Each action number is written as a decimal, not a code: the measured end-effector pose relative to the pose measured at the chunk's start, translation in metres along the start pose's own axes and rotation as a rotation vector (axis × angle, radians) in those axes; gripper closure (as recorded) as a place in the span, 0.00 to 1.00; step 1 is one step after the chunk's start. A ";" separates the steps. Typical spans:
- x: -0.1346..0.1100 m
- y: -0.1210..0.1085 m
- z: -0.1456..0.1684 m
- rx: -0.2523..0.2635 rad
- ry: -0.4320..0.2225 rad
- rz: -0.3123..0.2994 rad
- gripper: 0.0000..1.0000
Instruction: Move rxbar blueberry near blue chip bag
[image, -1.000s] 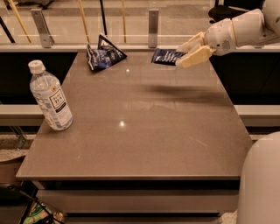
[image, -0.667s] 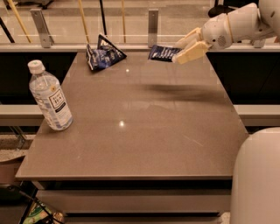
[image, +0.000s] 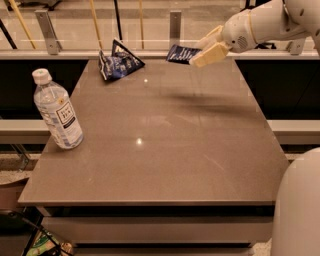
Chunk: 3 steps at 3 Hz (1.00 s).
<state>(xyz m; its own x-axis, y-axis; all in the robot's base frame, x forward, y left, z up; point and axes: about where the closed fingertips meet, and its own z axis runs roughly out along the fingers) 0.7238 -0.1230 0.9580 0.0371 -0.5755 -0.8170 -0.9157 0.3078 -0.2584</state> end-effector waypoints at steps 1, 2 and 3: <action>-0.001 -0.007 0.014 0.072 0.015 0.020 1.00; 0.000 -0.011 0.033 0.103 0.026 0.034 1.00; 0.001 -0.015 0.060 0.089 0.042 0.046 1.00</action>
Offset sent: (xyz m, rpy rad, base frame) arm 0.0354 0.0342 -0.0222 -0.0118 -0.0352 -0.1597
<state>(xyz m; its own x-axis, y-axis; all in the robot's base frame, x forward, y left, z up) 0.7612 -0.0826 0.9297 -0.0220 -0.5898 -0.8073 -0.8770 0.3991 -0.2676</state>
